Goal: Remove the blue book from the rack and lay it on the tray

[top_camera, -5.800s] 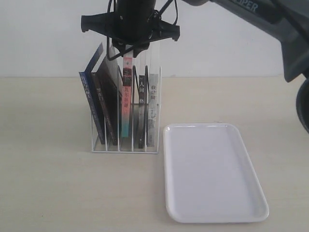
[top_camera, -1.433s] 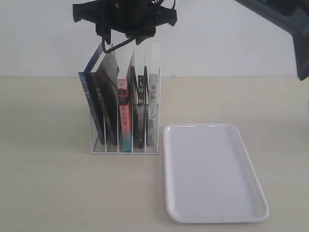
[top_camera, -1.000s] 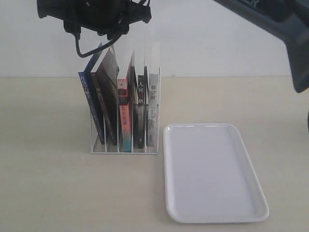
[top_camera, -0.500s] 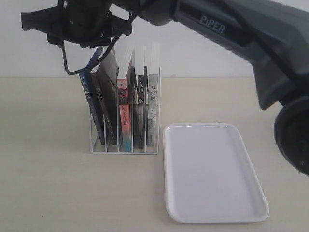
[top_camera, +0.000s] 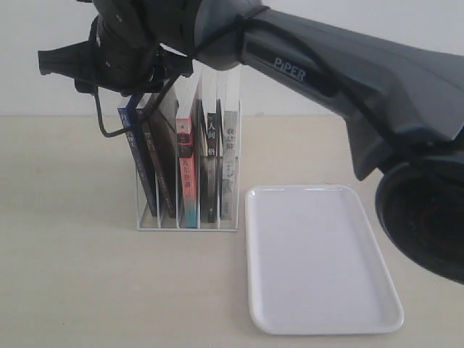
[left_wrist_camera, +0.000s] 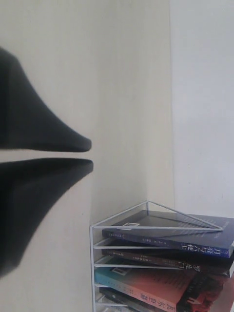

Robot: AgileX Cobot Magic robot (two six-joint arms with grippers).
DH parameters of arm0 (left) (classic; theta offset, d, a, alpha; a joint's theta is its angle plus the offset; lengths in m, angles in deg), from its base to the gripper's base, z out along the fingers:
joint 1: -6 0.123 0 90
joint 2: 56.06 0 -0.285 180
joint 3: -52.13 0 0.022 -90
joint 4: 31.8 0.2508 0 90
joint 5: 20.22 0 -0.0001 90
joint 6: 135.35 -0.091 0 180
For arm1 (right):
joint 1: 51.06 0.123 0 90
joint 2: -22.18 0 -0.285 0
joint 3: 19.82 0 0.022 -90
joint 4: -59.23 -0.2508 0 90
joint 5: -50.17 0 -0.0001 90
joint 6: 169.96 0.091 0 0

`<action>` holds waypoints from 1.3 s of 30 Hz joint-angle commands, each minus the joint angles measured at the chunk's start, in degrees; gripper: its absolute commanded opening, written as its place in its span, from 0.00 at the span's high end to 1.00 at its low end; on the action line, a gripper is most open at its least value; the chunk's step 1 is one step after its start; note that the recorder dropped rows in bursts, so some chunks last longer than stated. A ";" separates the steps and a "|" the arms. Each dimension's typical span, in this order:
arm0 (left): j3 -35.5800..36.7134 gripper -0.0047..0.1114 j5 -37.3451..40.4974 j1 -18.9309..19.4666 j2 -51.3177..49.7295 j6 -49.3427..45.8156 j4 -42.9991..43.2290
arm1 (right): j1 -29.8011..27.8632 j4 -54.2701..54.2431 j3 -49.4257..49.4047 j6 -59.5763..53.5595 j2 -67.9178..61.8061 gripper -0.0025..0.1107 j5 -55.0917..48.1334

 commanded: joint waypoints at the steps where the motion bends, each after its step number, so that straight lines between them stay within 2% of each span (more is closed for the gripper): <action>1: 0.20 0.92 -0.08 0.13 0.18 0.38 0.00 | -0.20 0.50 0.19 0.92 -0.24 0.49 0.32; 21: 0.20 0.92 -0.08 0.13 0.18 0.38 0.00 | -0.90 2.65 0.19 2.64 -1.44 0.49 -1.69; 30: 0.20 0.92 -0.08 0.13 0.18 0.38 0.00 | -0.90 2.94 0.19 2.93 -2.39 0.71 -1.69; 39: 0.20 0.92 -0.08 0.13 0.18 0.38 0.00 | -0.90 3.06 0.19 2.95 -2.39 0.71 -1.96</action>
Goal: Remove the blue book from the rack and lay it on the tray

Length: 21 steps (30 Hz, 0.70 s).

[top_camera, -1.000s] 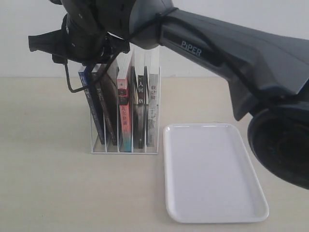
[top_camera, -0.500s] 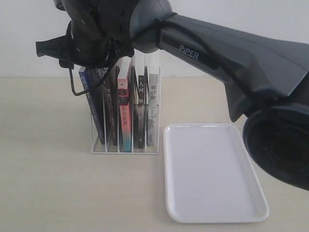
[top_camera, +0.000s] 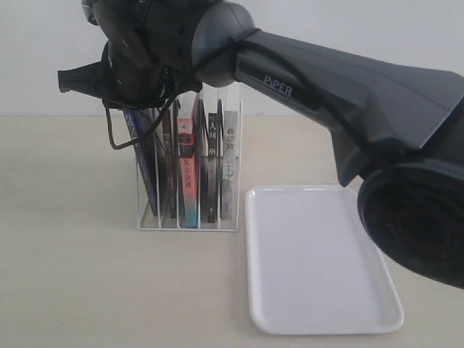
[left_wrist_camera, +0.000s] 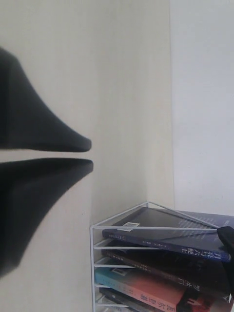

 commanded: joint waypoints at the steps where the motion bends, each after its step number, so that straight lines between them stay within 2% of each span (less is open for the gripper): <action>1: 0.20 0.92 -0.18 0.13 0.18 0.38 0.00 | -0.32 0.48 0.19 -0.15 0.06 0.71 -0.45; 5: 0.20 0.92 -0.18 0.13 0.18 0.38 0.00 | -0.32 0.48 0.19 0.57 0.06 0.74 -0.54; 7: 0.20 0.92 -0.18 0.13 0.18 0.38 0.00 | -0.32 0.48 0.19 0.57 0.06 0.86 -0.60; 8: 0.20 0.92 -0.18 0.13 0.18 0.38 0.00 | -0.32 0.48 0.19 0.34 0.06 0.98 -0.60; 21: 0.20 0.92 -0.18 0.13 0.18 0.38 0.00 | -0.32 2.83 0.19 0.84 2.21 0.98 -1.56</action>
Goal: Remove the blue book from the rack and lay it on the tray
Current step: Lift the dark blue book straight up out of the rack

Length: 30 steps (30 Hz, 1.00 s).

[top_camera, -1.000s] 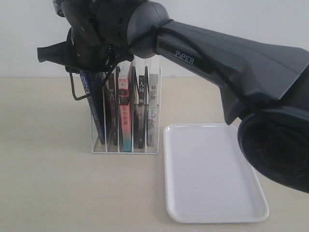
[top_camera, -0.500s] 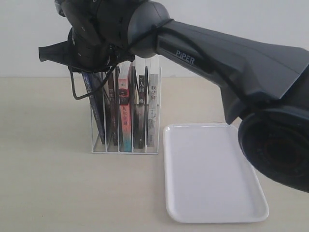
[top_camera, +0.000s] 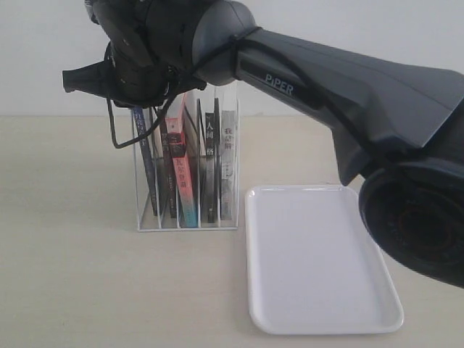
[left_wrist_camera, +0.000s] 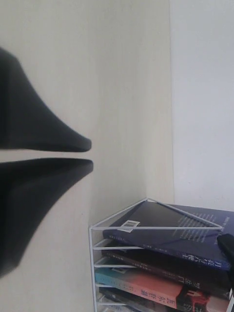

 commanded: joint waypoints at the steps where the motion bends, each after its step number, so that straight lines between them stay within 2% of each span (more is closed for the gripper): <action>1: 0.20 0.92 -0.18 0.13 0.18 0.38 0.00 | -0.28 1.31 0.10 0.49 2.50 0.98 -0.26; 30: 0.20 0.92 -0.18 0.13 0.18 0.38 0.00 | -0.28 4.67 0.10 0.29 16.41 0.98 -2.28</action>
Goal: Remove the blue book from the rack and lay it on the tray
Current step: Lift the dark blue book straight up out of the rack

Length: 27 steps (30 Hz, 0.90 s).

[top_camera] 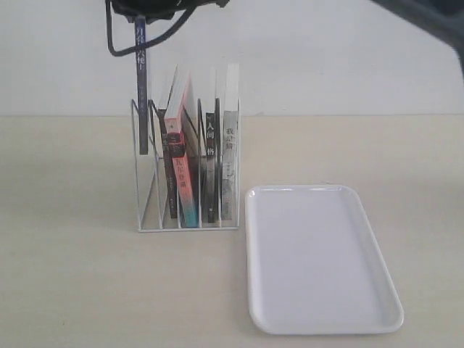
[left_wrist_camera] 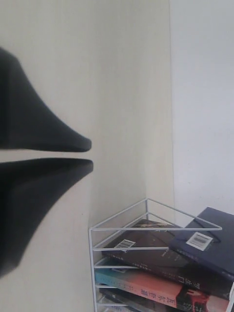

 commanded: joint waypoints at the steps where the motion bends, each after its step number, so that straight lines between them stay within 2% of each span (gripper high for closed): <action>1: 0.20 0.92 -0.18 0.13 0.18 0.38 0.00 | -0.28 2.79 0.21 -1.08 4.26 0.98 0.08; 18: 0.20 0.92 -0.18 0.13 0.18 0.38 0.00 | -0.28 3.77 0.21 -6.25 14.99 0.98 -3.92; 27: 0.20 0.92 -0.18 0.13 0.18 0.38 0.00 | -0.28 4.01 0.21 -24.78 19.42 0.98 -13.82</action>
